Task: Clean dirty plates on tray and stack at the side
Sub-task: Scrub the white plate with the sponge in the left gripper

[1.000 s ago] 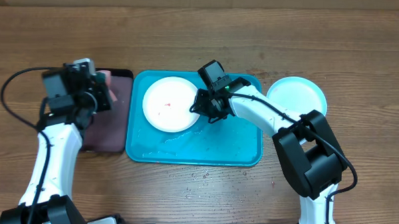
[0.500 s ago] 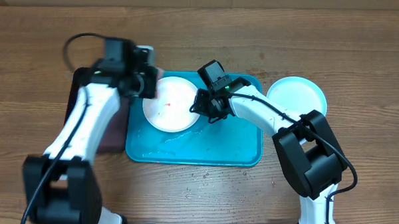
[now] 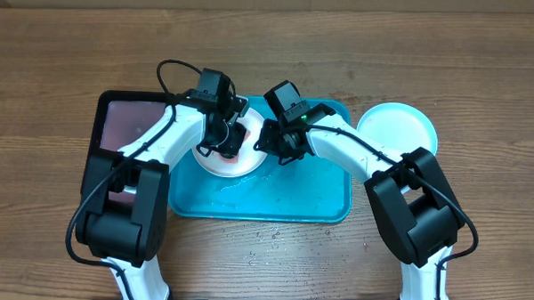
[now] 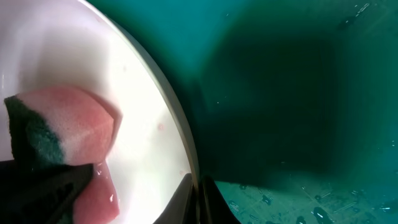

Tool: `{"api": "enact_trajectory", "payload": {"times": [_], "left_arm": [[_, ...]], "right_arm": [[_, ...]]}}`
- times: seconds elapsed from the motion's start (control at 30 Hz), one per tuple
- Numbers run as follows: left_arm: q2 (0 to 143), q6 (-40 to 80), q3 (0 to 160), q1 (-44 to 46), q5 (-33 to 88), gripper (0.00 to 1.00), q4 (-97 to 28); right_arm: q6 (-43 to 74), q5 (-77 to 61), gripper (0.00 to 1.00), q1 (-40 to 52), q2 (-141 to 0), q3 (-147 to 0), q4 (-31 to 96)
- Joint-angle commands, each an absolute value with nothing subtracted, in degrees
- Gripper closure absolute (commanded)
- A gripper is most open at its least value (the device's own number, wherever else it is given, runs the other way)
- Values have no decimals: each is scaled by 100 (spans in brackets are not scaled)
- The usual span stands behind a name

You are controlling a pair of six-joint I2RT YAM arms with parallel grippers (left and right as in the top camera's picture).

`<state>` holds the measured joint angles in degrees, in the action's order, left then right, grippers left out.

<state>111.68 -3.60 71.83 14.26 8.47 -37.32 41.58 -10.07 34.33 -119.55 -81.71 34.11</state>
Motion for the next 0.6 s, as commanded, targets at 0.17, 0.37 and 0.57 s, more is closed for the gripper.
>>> {"api": "enact_trajectory", "payload": {"times": [0.17,0.37,0.57], "left_arm": [[11268,174,7275,1240,-1555,96,-3957],[11056,56,7483,1243,-537,96,-3964],[10978,-211,7625,1361,1638,96,-3710]], "right_arm": [[4158,-902,96,3468,-11972,-8136,3415],[4160,-902,96,3468,-11972,-8136,3413],[4160,-902,96,3468,-11972,-8136,3413]]}}
